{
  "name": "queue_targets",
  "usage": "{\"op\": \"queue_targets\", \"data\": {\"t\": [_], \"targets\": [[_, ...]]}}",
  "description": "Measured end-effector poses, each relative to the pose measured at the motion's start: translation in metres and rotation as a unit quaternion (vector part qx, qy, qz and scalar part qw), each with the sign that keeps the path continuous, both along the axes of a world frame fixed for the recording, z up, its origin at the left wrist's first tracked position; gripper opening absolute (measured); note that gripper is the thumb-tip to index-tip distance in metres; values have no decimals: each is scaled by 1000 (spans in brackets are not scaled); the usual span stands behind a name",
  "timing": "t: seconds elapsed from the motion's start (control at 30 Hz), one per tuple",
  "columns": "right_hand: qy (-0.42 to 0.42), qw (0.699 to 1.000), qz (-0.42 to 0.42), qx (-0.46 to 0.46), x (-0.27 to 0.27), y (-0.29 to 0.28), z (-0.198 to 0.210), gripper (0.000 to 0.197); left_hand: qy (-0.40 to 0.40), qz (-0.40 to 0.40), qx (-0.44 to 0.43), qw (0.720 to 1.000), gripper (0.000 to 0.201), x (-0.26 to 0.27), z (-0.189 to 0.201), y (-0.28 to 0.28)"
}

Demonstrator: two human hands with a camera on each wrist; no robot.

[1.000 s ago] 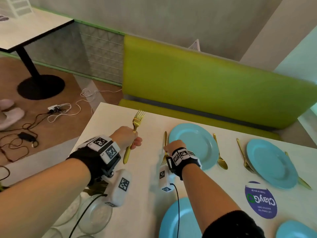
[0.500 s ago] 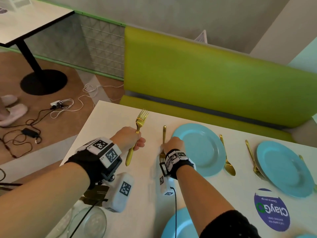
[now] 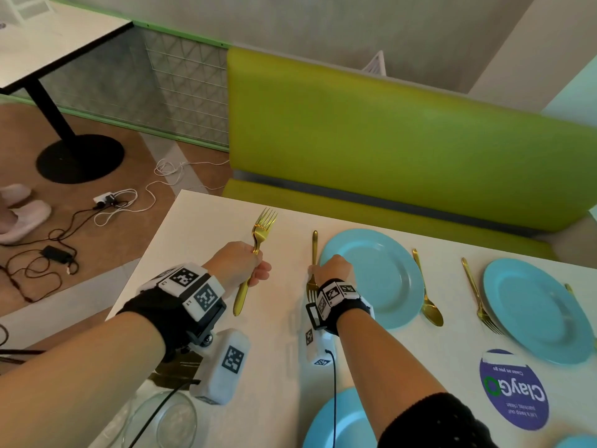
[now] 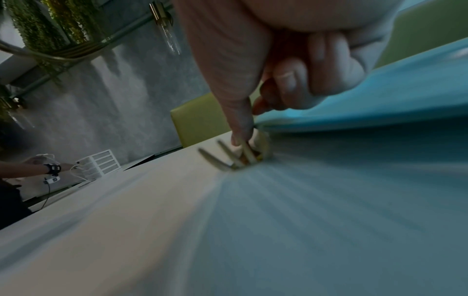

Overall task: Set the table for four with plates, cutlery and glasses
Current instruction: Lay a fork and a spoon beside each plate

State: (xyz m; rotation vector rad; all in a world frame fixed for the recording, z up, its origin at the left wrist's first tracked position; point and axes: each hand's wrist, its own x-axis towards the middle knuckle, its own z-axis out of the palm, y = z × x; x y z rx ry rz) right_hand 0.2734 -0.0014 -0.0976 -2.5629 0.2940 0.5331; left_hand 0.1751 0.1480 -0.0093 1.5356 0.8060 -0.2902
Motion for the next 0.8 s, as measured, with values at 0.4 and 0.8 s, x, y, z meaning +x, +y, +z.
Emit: {"op": "queue_targets", "data": {"t": [0.4, 0.8], "targets": [[-11, 1000, -10, 12, -4, -4, 4, 32, -10, 1, 0, 1000, 16, -8, 3, -2], [-74, 988, 58, 120, -59, -30, 63, 36, -50, -29, 14, 998, 10, -22, 27, -38]]}}
